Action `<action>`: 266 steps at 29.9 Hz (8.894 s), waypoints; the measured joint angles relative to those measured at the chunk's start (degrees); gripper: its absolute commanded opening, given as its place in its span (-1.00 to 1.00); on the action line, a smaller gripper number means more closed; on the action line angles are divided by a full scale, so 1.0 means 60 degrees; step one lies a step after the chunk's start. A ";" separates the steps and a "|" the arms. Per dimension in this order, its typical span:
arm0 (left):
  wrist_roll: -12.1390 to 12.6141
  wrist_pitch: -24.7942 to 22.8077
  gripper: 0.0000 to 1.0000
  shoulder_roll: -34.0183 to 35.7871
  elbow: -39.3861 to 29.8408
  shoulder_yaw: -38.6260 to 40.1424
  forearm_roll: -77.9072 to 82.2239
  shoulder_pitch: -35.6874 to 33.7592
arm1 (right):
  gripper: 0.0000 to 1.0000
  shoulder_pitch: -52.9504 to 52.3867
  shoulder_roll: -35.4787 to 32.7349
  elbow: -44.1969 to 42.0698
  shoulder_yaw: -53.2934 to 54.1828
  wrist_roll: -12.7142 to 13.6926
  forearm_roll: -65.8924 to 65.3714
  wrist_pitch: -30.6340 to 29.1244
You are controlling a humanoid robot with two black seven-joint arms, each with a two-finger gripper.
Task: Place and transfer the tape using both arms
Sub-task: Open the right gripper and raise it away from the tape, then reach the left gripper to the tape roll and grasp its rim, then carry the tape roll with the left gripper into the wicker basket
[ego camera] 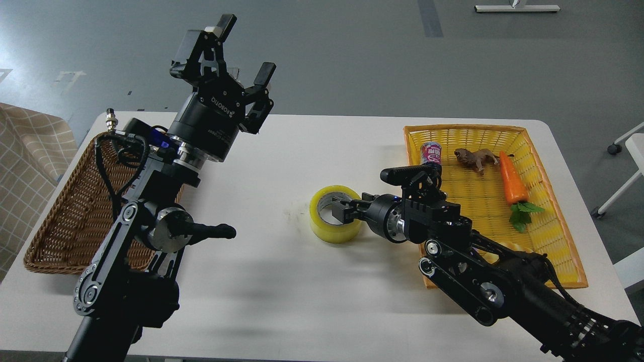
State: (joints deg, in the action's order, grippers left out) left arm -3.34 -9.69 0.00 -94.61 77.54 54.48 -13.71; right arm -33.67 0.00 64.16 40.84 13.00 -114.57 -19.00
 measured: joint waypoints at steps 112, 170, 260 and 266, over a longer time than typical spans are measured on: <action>0.2771 0.0189 0.96 0.1363 0.4504 -0.8000 1.1754 -0.3196 | 1.00 0.1371 -0.1259 0.5782 0.7804 -0.0160 1.0335 0.0265; 0.2432 0.0283 0.79 0.1292 0.5608 -0.8016 1.1754 -0.3109 | 1.00 0.1894 -0.1494 0.5838 0.8295 -0.0146 1.0334 0.0340; 0.1110 -0.0658 -1.00 0.7118 0.3404 -0.9196 1.0172 -0.6085 | 1.00 0.1784 -0.1392 0.5835 0.8177 0.0499 1.0342 0.1389; 0.0964 -0.0350 -1.00 0.8636 0.3479 -0.9214 1.0136 -0.5577 | 1.00 0.1411 -0.1377 0.5829 0.8149 0.0499 1.0351 0.1352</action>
State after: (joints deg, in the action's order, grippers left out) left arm 2.44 -11.79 51.82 -73.74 22.26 115.29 -47.16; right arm -25.21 -8.25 99.13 89.73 16.00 -52.46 -10.88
